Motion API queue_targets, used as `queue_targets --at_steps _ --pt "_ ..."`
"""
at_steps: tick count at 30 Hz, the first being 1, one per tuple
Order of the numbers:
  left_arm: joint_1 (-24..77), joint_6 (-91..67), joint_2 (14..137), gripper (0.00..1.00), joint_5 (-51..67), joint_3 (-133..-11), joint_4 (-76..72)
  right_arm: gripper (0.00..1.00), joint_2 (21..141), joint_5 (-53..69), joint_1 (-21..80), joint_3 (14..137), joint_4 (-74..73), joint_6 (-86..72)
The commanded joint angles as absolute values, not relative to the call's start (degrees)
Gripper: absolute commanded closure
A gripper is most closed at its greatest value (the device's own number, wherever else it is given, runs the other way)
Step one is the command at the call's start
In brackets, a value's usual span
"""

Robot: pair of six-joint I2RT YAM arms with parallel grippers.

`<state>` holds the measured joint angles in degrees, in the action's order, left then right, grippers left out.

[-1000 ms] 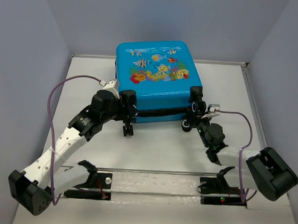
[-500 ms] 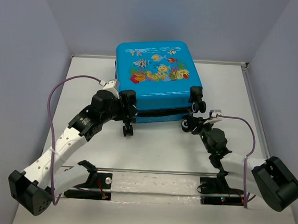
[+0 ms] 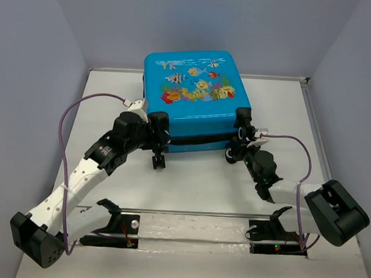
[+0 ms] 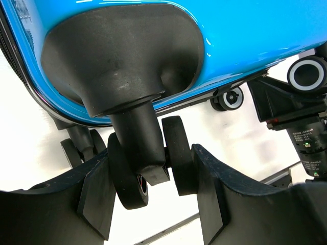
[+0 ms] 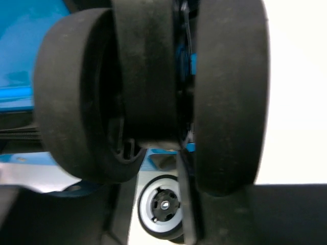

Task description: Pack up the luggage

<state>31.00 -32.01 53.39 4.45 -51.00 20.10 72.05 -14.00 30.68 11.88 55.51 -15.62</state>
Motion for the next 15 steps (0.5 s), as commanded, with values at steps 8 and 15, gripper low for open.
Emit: queue_targets --at_steps 8,15 --pt "31.7 -27.0 47.3 0.94 13.9 -56.4 4.2 0.91 77.2 -14.9 30.2 15.6 67.7 -11.6" --pt "31.6 -27.0 47.6 0.94 14.6 -55.6 3.3 0.93 73.8 -10.1 30.2 14.0 66.4 -14.1"
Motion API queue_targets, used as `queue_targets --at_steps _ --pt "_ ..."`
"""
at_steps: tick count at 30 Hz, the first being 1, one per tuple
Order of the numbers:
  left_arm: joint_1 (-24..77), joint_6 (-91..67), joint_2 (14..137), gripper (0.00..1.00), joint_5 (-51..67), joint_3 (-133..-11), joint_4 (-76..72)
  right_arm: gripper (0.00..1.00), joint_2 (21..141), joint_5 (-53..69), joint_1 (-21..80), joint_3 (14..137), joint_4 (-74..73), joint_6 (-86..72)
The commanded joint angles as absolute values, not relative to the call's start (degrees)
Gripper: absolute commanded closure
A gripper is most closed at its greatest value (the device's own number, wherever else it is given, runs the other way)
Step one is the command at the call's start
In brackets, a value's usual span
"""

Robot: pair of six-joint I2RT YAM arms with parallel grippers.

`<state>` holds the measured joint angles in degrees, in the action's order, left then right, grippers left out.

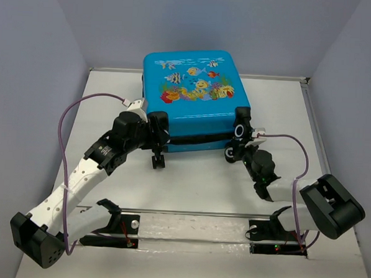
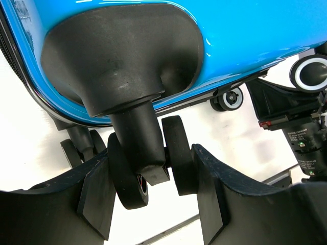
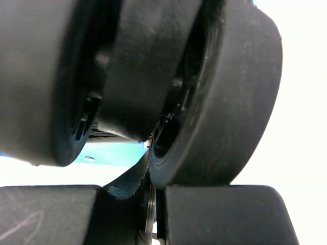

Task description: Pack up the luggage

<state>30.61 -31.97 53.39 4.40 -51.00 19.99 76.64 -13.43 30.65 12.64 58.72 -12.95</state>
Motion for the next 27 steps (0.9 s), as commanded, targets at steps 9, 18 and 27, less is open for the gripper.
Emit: queue_targets --at_steps 9,18,27 --pt "31.5 -27.2 49.2 0.94 15.1 -57.3 1.9 0.93 72.9 -16.7 35.5 5.9 70.8 -21.4" --pt "30.0 -24.7 49.0 0.94 13.4 -60.2 5.5 0.75 71.2 -6.2 26.6 4.7 69.2 -24.2" --pt "29.7 -24.7 47.6 0.94 16.3 -56.1 4.1 0.42 73.6 2.3 26.1 9.7 67.7 -19.1"
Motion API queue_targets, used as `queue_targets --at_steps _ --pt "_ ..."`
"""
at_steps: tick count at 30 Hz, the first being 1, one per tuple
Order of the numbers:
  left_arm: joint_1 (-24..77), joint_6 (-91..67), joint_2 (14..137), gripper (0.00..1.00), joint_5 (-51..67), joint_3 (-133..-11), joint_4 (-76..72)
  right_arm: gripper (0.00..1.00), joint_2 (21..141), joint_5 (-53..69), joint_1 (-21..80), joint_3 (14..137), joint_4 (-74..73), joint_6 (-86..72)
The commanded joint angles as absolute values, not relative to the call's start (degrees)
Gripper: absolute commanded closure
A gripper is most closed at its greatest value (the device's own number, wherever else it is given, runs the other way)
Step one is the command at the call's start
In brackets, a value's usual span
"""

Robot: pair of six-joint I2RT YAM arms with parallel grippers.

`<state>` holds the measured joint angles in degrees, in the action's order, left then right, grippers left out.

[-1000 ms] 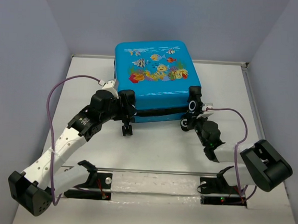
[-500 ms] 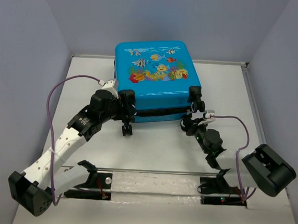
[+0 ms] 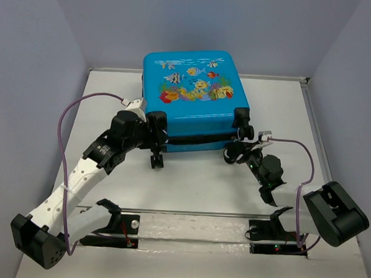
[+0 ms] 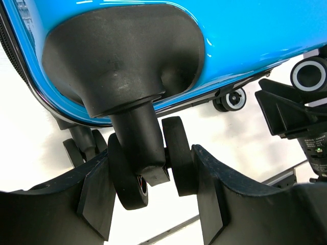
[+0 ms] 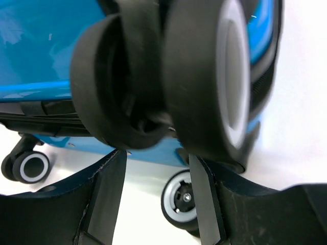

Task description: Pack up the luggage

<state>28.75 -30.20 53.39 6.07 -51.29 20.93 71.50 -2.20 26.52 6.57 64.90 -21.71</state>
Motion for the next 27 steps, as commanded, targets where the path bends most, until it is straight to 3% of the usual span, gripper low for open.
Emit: queue_targets --at_steps 1,12,16,26,27 --pt "29.7 -24.5 47.3 0.94 16.5 -55.6 4.0 0.42 74.1 2.0 26.1 9.8 68.2 -18.9" --pt "29.6 -23.6 43.9 0.94 17.0 -51.8 4.9 0.46 78.1 0.3 25.6 13.7 71.6 -15.8" --pt "29.6 -23.6 43.4 0.94 17.3 -51.2 5.4 0.61 77.9 -1.8 25.6 14.1 72.9 -15.7" --pt "29.6 -25.0 42.6 0.94 17.8 -48.1 4.6 0.80 77.6 -2.8 25.6 12.7 77.3 -18.4" --pt "29.6 -25.0 42.5 0.94 17.8 -47.7 4.4 0.86 77.8 -2.3 25.6 12.8 77.4 -18.6"
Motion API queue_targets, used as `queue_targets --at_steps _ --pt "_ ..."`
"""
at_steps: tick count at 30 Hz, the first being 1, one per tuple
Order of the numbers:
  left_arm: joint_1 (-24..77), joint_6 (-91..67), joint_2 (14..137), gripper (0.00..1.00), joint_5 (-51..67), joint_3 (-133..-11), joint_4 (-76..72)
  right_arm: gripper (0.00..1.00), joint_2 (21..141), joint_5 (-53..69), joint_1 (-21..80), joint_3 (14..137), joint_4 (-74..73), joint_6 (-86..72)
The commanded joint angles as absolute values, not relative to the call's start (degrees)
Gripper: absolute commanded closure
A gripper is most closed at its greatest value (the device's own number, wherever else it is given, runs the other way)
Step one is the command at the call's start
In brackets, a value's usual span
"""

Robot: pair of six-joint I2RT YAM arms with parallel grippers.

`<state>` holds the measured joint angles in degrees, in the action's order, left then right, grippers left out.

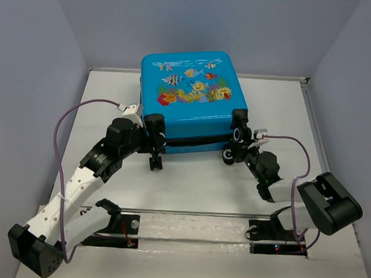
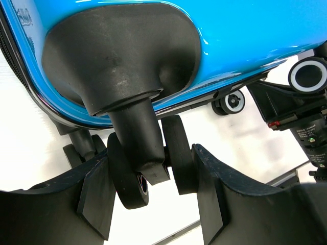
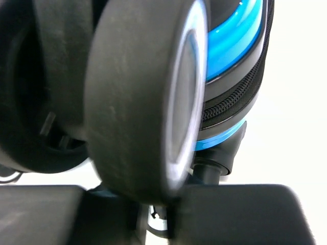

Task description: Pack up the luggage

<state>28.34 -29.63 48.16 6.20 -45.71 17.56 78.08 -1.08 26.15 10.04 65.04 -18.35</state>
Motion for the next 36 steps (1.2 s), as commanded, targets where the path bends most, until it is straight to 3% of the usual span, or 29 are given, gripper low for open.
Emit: queue_targets --at_steps 1,12,24,26,28,36 --pt "29.6 -25.0 42.5 0.94 17.8 -47.6 4.5 0.90 77.8 -2.0 25.6 12.7 78.0 -18.9" --pt "29.5 -26.4 43.9 0.94 19.7 -47.0 1.0 0.93 76.6 2.5 26.4 7.7 79.2 -22.6" --pt "29.6 -27.5 46.1 0.94 19.8 -47.8 -2.6 0.93 80.2 -8.4 41.2 7.6 79.4 -23.2" --pt "29.6 -26.9 45.7 0.94 19.3 -48.8 -1.6 0.93 79.1 -11.9 39.0 5.6 77.6 -24.4" --pt "29.6 -26.0 45.5 0.94 18.6 -49.5 -0.8 0.93 77.3 -10.4 34.8 6.2 71.6 -25.6" --pt "29.5 -25.9 44.6 0.94 17.8 -49.0 -0.1 0.92 74.3 -1.2 24.6 6.6 70.7 -25.2"
